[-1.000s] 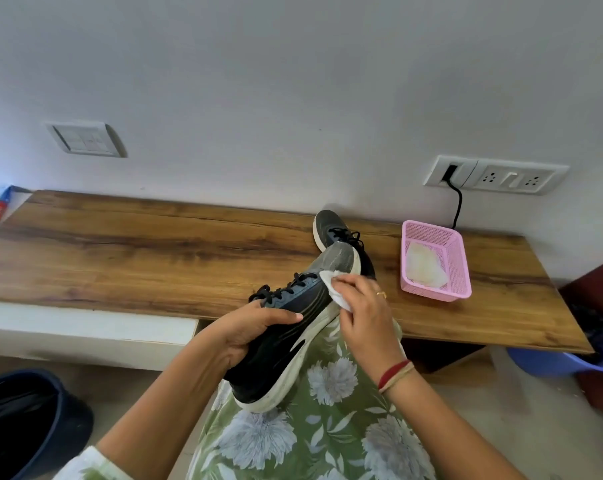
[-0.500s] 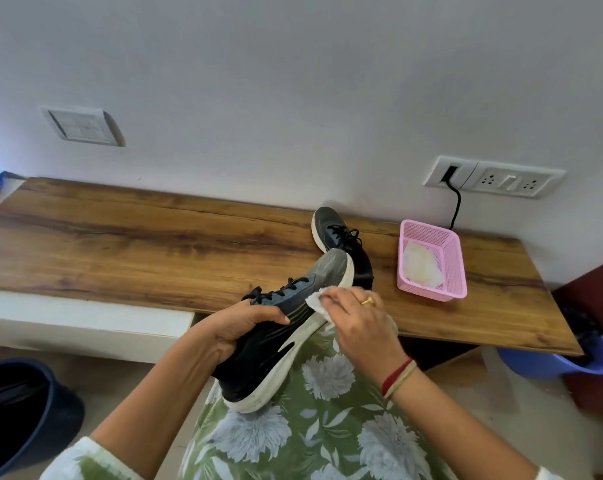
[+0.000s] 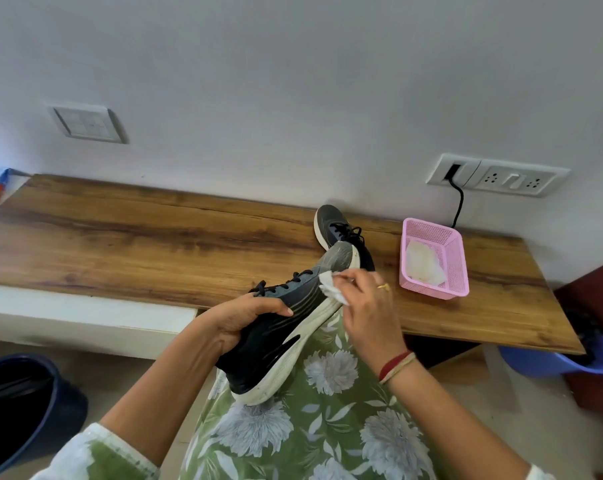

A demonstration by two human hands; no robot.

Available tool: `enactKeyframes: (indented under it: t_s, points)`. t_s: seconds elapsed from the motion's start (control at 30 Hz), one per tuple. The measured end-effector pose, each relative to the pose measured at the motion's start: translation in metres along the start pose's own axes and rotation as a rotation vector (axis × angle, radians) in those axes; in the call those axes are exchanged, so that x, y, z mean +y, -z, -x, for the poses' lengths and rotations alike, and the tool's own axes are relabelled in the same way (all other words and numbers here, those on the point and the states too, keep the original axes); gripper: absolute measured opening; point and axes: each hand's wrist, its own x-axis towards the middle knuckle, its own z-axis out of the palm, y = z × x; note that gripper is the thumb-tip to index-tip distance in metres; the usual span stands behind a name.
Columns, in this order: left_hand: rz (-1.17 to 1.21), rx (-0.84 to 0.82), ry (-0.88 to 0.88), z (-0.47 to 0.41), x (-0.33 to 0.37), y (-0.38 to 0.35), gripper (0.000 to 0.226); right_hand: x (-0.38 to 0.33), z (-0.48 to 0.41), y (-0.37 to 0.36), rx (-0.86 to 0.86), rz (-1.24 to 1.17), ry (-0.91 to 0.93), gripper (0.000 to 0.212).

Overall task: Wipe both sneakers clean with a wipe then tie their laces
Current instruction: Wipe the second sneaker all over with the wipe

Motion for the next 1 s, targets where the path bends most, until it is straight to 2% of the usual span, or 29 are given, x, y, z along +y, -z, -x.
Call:
enactKeyframes:
  t_s: [0.07,0.13,0.2,0.27,0.33,0.47,0.57,0.73,0.8,0.9,1.0]
  points:
    - [-0.006,-0.005,0.003,-0.001,0.0,0.001,0.044,-0.014,0.014,-0.009,-0.057,-0.075,0.03,0.033]
    - [0.004,-0.007,0.014,-0.003,-0.002,0.004,0.04,-0.02,0.029,-0.011,-0.199,-0.195,0.107,0.035]
    - [0.054,-0.005,0.027,-0.002,-0.003,0.006,0.037,-0.014,0.024,-0.004,-0.286,-0.37,0.034,0.038]
    - [0.107,0.01,0.019,-0.003,-0.001,0.005,0.043,-0.003,0.007,0.002,-0.14,-0.459,-0.145,0.041]
    - [0.118,0.011,-0.004,-0.002,0.001,0.001,0.052,0.004,-0.012,0.006,0.006,-0.375,-0.232,0.039]
    - [0.154,-0.031,0.003,-0.005,0.0,-0.004,0.08,-0.014,-0.016,-0.014,-0.067,-0.185,-0.166,0.029]
    - [0.22,-0.037,-0.017,-0.007,-0.002,0.001,0.097,-0.04,0.003,-0.029,-0.037,-0.14,-0.079,0.025]
    - [0.263,-0.055,-0.045,-0.006,0.001,0.008,0.098,-0.064,0.013,-0.021,-0.165,-0.278,0.092,0.038]
    - [0.251,-0.041,-0.043,-0.005,0.0,0.008,0.098,-0.05,-0.001,-0.016,-0.131,-0.304,0.016,0.034]
    - [0.239,-0.043,-0.017,-0.002,0.0,0.003,0.095,-0.023,-0.025,-0.014,-0.014,-0.188,-0.139,0.031]
    - [0.205,-0.048,-0.023,-0.001,-0.001,-0.003,0.092,-0.028,-0.016,-0.021,-0.054,-0.088,-0.059,0.024]
